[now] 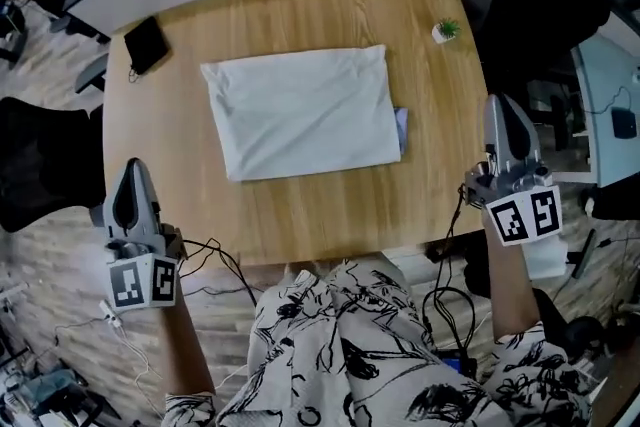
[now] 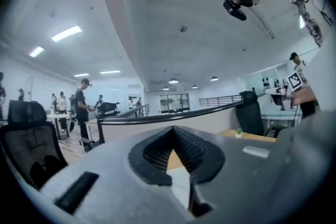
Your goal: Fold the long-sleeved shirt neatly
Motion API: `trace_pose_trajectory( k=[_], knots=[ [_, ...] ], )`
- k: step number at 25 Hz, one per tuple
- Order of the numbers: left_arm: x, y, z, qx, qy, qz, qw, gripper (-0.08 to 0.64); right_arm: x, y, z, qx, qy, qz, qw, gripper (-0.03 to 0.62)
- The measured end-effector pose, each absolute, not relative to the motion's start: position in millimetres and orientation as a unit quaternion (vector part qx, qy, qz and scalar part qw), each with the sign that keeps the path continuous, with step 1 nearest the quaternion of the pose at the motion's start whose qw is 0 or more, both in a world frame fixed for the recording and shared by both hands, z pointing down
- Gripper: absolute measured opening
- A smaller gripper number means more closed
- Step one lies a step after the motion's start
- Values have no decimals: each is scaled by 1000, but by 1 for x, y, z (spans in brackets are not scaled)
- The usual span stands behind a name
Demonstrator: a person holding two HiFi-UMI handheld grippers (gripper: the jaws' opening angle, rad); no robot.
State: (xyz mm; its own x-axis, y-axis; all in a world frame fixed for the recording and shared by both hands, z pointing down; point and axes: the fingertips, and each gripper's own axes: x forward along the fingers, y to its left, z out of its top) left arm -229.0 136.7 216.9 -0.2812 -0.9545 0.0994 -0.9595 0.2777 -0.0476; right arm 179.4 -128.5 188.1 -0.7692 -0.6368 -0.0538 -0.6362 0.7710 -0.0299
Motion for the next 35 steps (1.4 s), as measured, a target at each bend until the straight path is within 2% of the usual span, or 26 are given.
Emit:
trace_pose_trajectory(
  k=[7, 19, 35],
  knots=[
    [-217, 194, 182, 597, -802, 7, -6, 0, 226, -67, 167, -434, 900, 2, 44, 6],
    [-205, 287, 147, 619, -785, -25, -26, 2, 267, 72, 147, -462, 884, 13, 65, 6],
    [-177, 327, 130, 596, -802, -17, -44, 2, 297, 102, 110, -445, 890, 18, 97, 6]
  ],
)
